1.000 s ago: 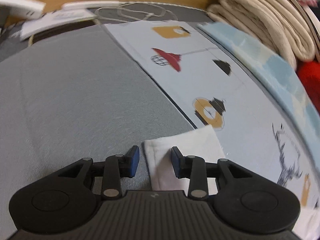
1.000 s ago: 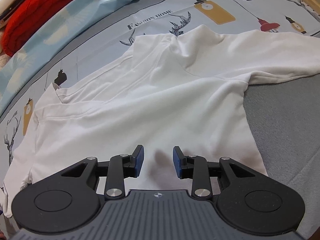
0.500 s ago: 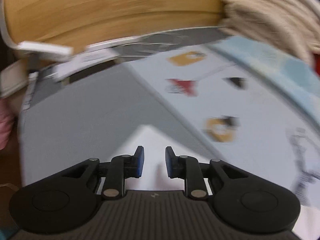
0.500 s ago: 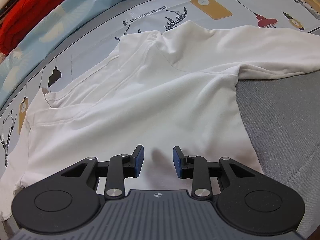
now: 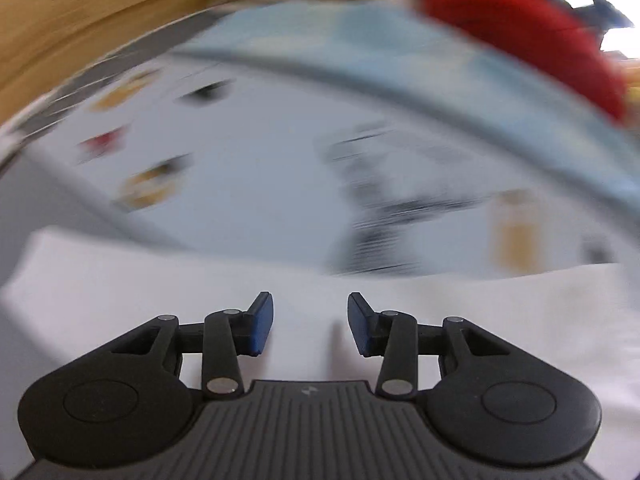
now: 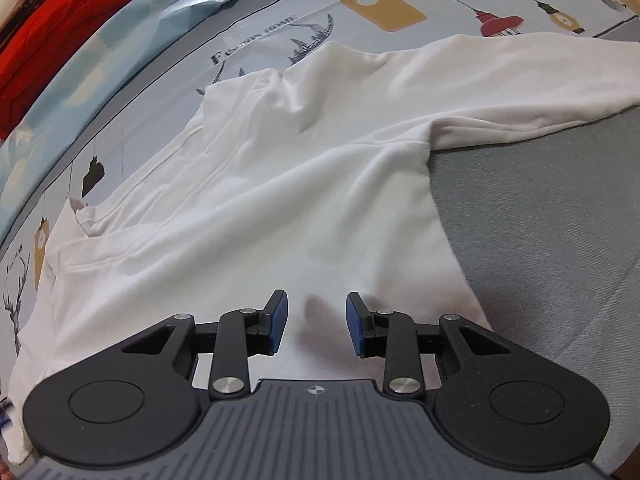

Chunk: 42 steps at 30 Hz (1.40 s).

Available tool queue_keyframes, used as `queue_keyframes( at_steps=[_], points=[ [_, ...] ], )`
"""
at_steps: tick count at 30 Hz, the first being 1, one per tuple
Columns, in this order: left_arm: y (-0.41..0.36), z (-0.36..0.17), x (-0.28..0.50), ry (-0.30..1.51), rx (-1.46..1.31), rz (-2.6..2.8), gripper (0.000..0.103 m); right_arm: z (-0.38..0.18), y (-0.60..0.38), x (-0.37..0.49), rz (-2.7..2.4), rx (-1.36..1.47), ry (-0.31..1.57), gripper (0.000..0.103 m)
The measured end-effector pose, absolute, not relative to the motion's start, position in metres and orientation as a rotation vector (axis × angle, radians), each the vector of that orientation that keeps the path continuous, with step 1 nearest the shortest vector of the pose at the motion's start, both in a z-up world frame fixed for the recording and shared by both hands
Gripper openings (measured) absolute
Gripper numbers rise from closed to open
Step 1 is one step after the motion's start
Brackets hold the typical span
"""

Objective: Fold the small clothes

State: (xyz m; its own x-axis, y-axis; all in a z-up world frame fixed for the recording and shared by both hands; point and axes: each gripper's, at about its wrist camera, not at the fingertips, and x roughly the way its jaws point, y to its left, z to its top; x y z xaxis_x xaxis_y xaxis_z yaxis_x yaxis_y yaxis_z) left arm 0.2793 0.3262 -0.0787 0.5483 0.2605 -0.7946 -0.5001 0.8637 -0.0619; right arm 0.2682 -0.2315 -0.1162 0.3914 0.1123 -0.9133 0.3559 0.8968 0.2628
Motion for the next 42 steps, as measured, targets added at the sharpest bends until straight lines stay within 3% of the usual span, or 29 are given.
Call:
queue_keyframes(
  at_steps=[5,10,17,20,21,23,28,34,42],
  points=[
    [0.235,-0.069,0.323,0.774,-0.272,0.217,0.046,-0.123,-0.235,0.267,-0.153,0.492,1.182,0.035],
    [0.161,-0.1,0.374,0.769,-0.257,0.105,0.046,-0.136,-0.236,0.263,-0.135,0.535,1.226,0.035],
    [0.141,-0.14,0.411,0.84,-0.251,0.188,0.05,-0.142,-0.238,0.259,-0.107,0.528,1.239,0.035],
    [0.142,-0.147,0.415,0.833,-0.164,0.193,0.011,-0.143,-0.243,0.26,-0.104,0.559,1.247,0.035],
    [0.143,-0.146,0.416,0.802,-0.141,0.221,0.004,-0.143,-0.243,0.262,-0.103,0.562,1.248,0.035],
    [0.151,-0.142,0.418,0.776,-0.113,0.377,0.0,-0.144,-0.244,0.262,-0.099,0.568,1.251,0.035],
    [0.176,-0.125,0.418,0.78,-0.344,0.294,0.003,-0.143,-0.25,0.262,-0.097,0.574,1.252,0.035],
    [0.153,-0.067,0.386,0.817,-0.178,0.151,0.008,-0.132,-0.257,0.266,-0.114,0.58,1.232,0.035],
    [0.142,-0.018,0.235,0.885,-0.104,0.069,0.008,-0.089,-0.276,0.25,-0.095,0.577,1.136,0.035]
  ],
)
